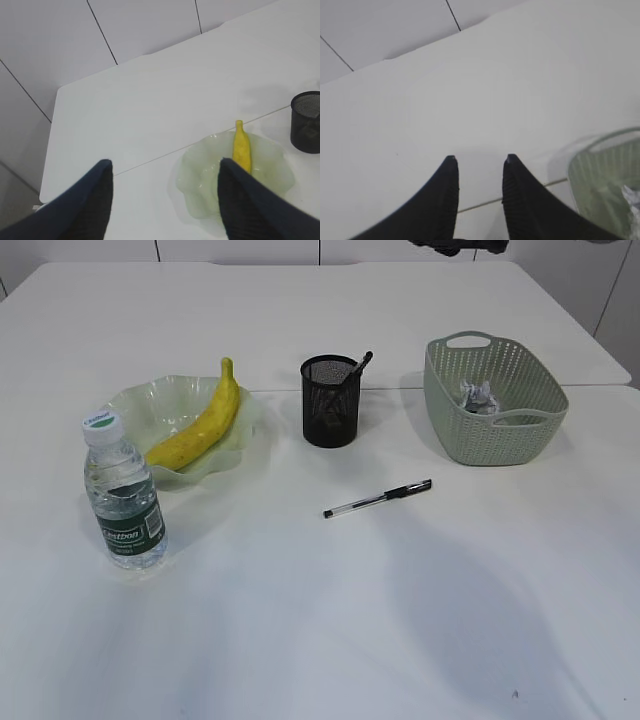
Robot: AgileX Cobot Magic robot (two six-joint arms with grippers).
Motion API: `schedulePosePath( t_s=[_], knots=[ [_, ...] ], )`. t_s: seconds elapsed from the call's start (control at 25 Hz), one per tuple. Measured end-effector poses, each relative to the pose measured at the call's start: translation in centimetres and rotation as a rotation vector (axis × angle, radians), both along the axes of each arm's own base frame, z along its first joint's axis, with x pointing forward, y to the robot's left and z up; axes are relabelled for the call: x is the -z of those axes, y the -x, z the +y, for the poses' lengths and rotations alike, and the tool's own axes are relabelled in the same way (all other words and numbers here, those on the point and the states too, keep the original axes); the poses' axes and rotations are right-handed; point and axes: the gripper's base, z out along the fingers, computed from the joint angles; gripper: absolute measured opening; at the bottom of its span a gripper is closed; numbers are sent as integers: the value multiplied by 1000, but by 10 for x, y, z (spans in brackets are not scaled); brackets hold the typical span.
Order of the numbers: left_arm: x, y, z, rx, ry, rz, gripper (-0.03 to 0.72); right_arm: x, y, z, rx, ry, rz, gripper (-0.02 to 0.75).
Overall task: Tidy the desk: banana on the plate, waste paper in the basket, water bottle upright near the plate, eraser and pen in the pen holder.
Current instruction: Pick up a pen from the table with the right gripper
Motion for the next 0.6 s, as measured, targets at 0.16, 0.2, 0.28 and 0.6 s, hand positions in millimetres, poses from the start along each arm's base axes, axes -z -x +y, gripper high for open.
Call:
schedulePosePath(
  t_s=[0.16,0.2,0.28,0.6],
  knots=[
    [1,0,0,-3,-1,8,466,-4,11,1,48,-72,90,229],
    [2,0,0,-5,-3,15,466,-5,14,2,57,-89,111,229],
    [2,0,1,-8,-4,22,466,-4,19,7,65,-142,164,229],
    [6,1,3,-26,-13,71,466,12,36,13,129,-274,421,229]
  ],
)
